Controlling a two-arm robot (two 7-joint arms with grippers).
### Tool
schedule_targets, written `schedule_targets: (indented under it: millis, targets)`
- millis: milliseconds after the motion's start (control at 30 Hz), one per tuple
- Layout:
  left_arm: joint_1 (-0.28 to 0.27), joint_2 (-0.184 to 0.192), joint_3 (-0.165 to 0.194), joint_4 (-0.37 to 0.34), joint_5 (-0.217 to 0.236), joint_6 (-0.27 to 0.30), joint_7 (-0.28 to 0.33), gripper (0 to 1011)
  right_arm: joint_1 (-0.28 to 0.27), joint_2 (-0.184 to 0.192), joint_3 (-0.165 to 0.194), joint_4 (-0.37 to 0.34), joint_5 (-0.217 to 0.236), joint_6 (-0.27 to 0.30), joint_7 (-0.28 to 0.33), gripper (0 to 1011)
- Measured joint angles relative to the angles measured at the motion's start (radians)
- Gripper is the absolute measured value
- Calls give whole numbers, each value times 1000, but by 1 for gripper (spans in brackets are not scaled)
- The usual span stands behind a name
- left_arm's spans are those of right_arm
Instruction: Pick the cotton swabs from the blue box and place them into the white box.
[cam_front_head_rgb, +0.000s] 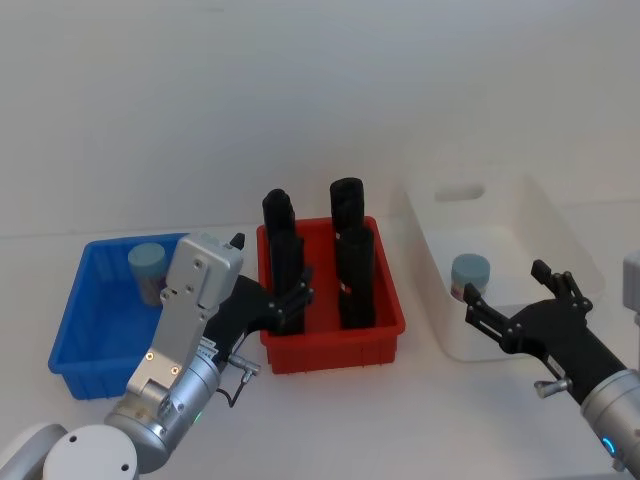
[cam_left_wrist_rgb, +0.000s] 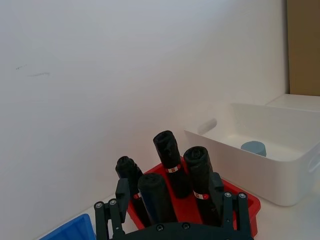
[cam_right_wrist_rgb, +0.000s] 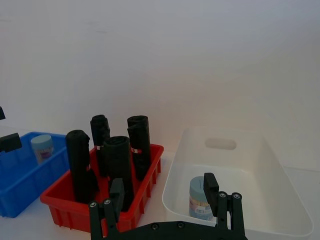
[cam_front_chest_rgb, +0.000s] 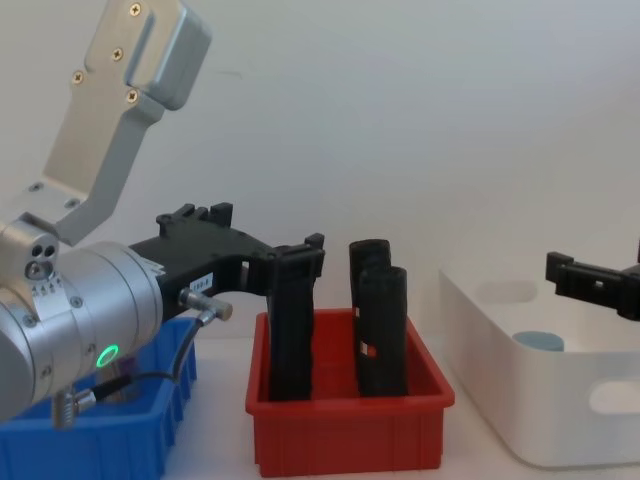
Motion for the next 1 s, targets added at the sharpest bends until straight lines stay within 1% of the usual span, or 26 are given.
schedule_targets:
  millis: [267,500,800,1000]
  targets:
    - [0,0,-1,0,0,0,0,1004,1,-1,0,2,-1,0,2,1001]
    - [0,0,-1,1,-1,0,0,1004,18,-8,-1,25,-15,1,21,1001]
    - [0,0,-1,1,-1,1,0,1004,76,-31,-6,104,-47,1,68,1001]
    - [0,0,-1,1,-1,1,0,1004,136,-56,-11,183,-72,-9,111,1001]
